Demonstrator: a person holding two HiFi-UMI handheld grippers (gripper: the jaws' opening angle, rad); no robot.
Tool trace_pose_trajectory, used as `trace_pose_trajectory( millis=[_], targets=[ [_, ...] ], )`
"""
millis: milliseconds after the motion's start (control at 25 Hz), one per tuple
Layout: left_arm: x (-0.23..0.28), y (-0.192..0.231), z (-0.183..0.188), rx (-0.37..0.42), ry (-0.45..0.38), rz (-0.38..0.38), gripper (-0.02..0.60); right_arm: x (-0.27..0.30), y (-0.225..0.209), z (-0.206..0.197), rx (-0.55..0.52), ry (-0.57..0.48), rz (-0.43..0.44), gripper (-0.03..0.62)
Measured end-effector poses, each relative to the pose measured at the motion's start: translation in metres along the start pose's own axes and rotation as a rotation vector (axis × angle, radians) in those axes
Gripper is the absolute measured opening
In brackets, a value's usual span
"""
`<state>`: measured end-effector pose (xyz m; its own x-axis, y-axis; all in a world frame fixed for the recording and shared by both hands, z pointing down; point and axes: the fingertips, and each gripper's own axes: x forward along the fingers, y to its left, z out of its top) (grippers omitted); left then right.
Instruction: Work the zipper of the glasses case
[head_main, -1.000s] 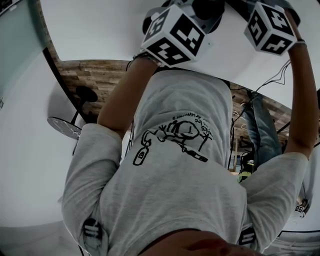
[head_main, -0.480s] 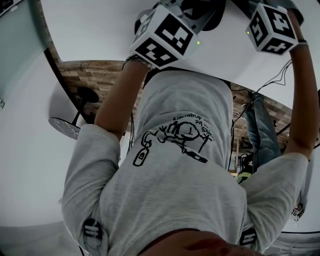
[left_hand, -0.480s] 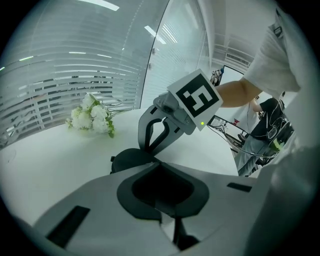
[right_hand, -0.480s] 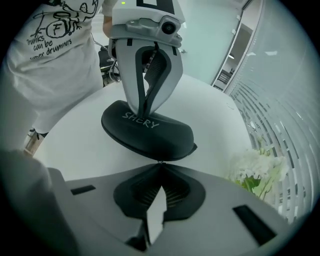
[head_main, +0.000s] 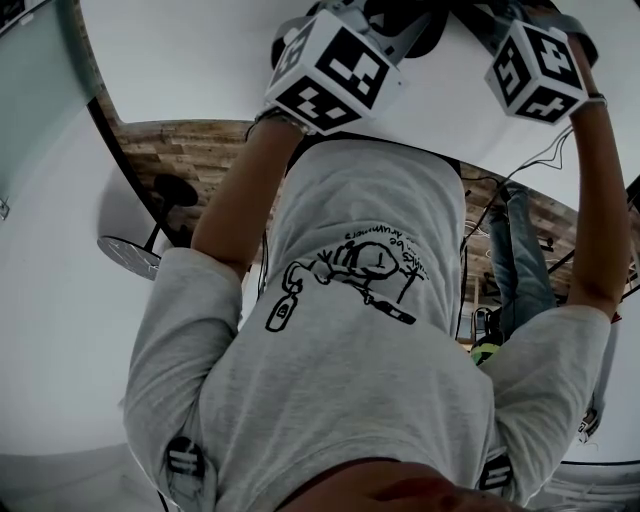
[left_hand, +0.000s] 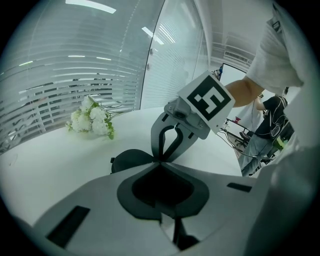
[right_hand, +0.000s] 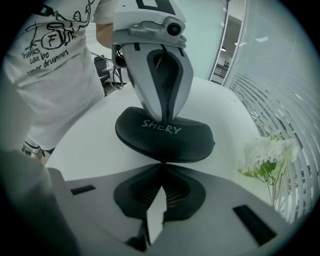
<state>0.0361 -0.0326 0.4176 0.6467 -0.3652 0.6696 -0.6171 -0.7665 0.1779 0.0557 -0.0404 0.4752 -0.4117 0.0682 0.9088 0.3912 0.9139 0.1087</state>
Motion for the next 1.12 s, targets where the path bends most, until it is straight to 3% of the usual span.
trace_pose_trajectory(
  millis=[360, 600, 1120],
  targets=[
    [-0.003, -0.001, 0.004, -0.033, -0.009, -0.024, 0.020, -0.010, 0.001, 0.001, -0.035, 0.004, -0.045, 0.005],
    [0.007, 0.000, -0.001, 0.001, 0.017, -0.032, 0.020, -0.015, -0.024, -0.014, -0.067, 0.053, -0.123, 0.005],
    [0.013, 0.002, 0.001, 0.021, 0.030, -0.017, 0.020, -0.014, -0.005, -0.022, 0.004, 0.038, -0.091, 0.005]
  ],
)
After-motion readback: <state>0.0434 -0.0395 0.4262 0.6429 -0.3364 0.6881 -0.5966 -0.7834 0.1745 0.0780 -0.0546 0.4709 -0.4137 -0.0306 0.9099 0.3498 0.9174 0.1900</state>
